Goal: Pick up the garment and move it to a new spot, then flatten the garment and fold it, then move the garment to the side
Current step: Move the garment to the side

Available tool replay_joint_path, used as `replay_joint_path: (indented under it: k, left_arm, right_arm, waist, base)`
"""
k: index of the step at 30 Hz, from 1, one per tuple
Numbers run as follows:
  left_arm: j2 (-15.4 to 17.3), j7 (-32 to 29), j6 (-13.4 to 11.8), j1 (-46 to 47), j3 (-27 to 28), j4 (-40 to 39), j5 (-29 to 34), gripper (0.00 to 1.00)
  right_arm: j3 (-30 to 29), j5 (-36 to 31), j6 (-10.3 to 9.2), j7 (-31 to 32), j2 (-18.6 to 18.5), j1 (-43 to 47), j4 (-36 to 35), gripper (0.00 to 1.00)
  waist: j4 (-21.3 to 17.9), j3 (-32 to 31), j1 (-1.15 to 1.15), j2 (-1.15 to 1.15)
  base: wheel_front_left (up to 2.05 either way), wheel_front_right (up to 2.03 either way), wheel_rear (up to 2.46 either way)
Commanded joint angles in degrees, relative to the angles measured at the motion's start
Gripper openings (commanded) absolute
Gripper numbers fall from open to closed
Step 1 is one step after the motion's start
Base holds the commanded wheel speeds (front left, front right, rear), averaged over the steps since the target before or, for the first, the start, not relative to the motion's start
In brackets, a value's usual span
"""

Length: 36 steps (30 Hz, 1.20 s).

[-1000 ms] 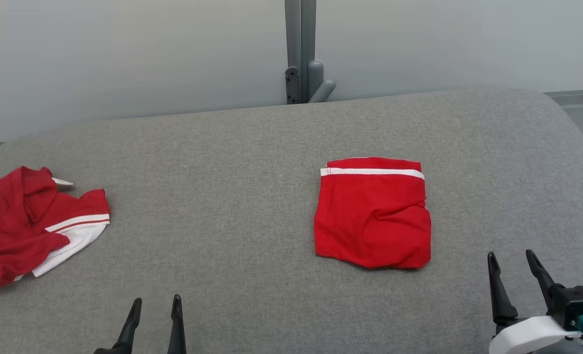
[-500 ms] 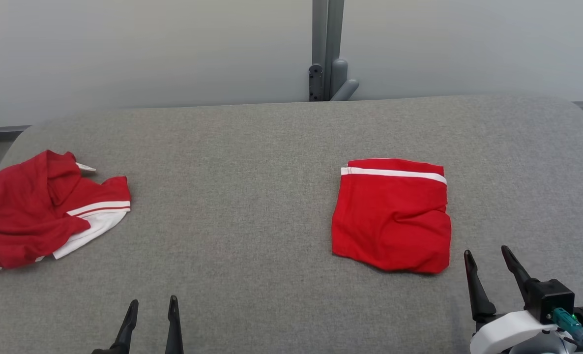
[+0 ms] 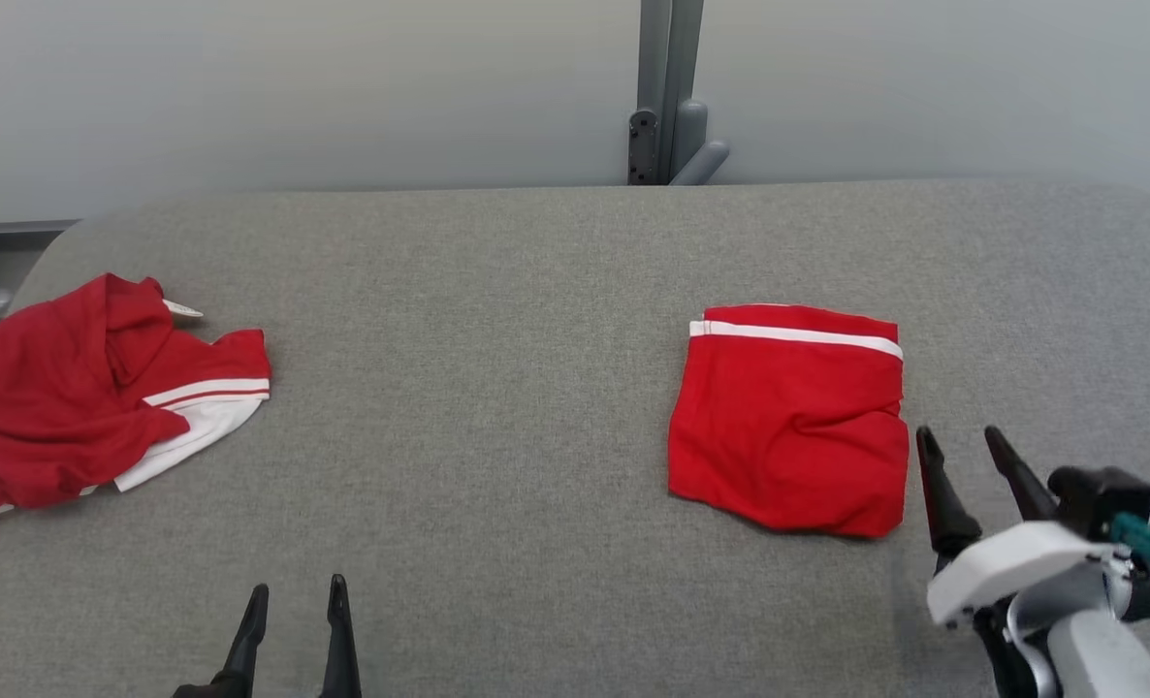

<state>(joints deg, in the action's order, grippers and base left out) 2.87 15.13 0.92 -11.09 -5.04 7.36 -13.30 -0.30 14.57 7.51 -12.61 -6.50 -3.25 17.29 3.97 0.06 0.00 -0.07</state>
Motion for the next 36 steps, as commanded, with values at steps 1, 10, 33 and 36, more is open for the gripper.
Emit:
replay_joint_path:
  k: [1,10,33,36]
  left_arm:
    - [0.05,0.02,-0.28,1.18,-0.39,-0.55,-0.16,1.0]
    - [0.05,0.02,-1.04,6.52,-4.7,-0.85,-1.44,1.0]
    - [0.05,0.02,-1.93,10.75,-5.27,-1.68,-0.15,1.0]
    - [0.07,0.02,-1.1,12.44,-4.79,-2.08,1.34,1.0]
  right_arm:
    - [-0.37,3.12,-0.04,5.07,-1.49,-4.42,1.63,1.0]
    - [0.45,8.71,-0.02,20.25,-4.17,-16.64,11.33,1.0]
    - [9.71,29.64,-0.03,27.87,-11.86,-26.21,15.08,0.0]
    - [9.59,29.72,-0.03,26.9,-12.82,-28.6,16.54,0.0]
  waist:
    - [-0.71,2.16,0.0,0.07]
    - [1.96,9.87,0.0,0.07]
    - [-6.32,17.14,0.0,0.07]
    - [-9.74,19.32,0.0,0.07]
  base:
    - [0.0,0.0,0.0]
    - [0.0,0.0,0.0]
    - [0.0,0.0,0.0]
    - [0.0,0.0,0.0]
